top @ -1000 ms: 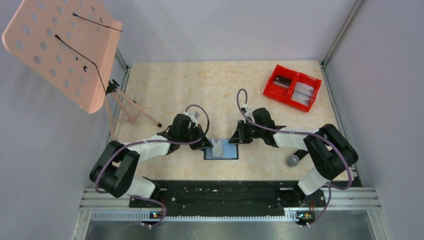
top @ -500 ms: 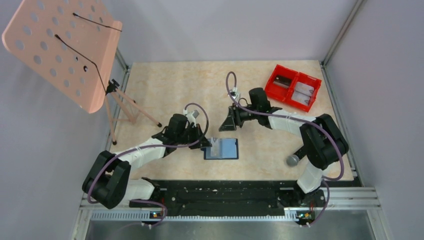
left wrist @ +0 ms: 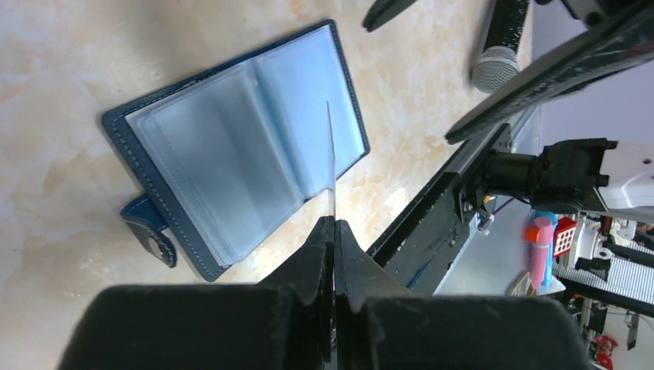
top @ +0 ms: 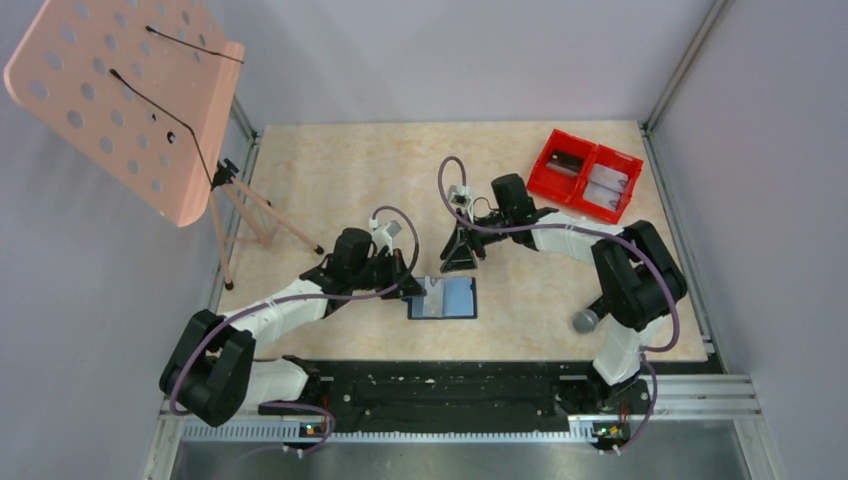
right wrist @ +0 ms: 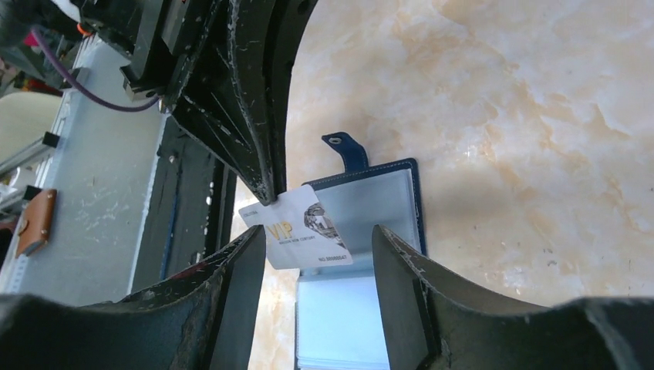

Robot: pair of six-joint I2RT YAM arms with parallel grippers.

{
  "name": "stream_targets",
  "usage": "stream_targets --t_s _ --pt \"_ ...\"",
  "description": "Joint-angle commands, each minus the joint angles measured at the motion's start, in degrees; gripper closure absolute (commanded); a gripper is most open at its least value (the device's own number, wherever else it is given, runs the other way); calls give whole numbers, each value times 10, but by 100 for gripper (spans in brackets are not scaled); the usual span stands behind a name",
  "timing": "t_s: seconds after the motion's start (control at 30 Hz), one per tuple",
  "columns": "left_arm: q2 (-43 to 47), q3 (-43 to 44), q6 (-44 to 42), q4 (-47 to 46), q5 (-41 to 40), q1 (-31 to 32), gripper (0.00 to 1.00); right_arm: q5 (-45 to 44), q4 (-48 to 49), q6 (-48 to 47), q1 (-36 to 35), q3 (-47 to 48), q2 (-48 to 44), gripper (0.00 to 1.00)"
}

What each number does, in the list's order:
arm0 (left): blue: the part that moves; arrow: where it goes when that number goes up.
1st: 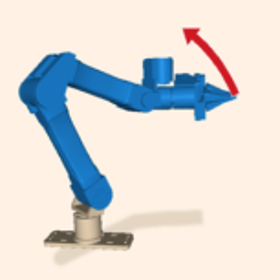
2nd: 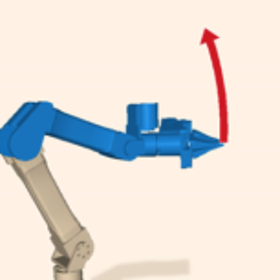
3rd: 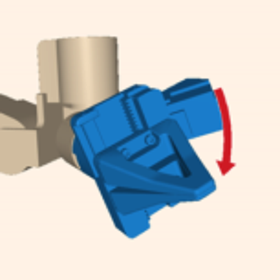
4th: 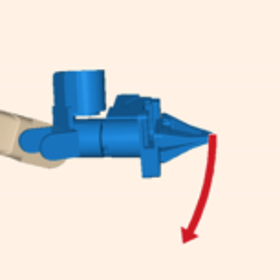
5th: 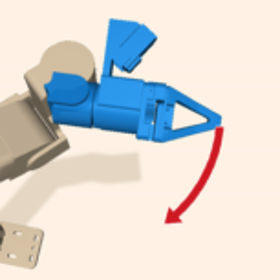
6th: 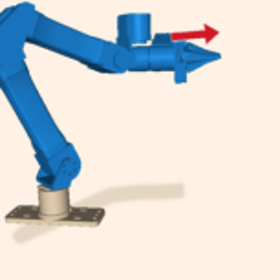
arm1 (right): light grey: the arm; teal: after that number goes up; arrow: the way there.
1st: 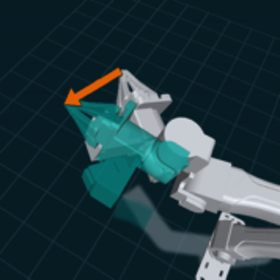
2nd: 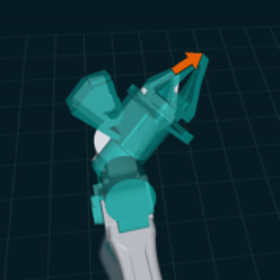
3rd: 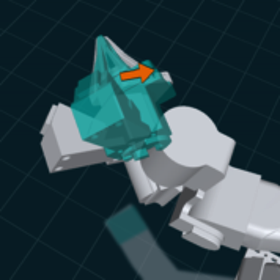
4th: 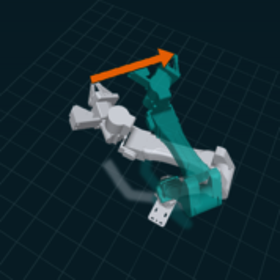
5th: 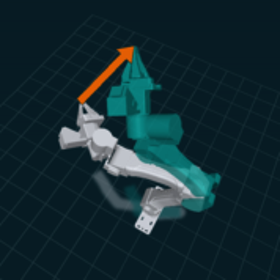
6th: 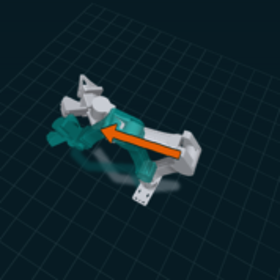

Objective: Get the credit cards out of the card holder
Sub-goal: Place the credit card in the storage box.

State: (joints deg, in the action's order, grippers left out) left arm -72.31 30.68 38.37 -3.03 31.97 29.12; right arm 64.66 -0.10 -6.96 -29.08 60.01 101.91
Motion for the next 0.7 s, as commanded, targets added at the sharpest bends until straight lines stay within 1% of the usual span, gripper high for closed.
stream_targets --t_s 0.0,0.1,0.27,0.57,0.67 --pt "34 -4 -20 -34 36 -2 100 53 17 -72 -2 0 -1 46" --pt "35 0 -23 -32 42 -3 100 67 3 -85 -6 5 8 46" --pt "22 6 -22 -44 63 -2 100 82 -64 -123 -15 20 24 46" --pt "16 10 -18 -53 75 -2 100 62 -76 -128 -24 19 32 47" --pt "14 13 -18 -53 76 -2 100 65 -75 -126 -26 19 32 50"
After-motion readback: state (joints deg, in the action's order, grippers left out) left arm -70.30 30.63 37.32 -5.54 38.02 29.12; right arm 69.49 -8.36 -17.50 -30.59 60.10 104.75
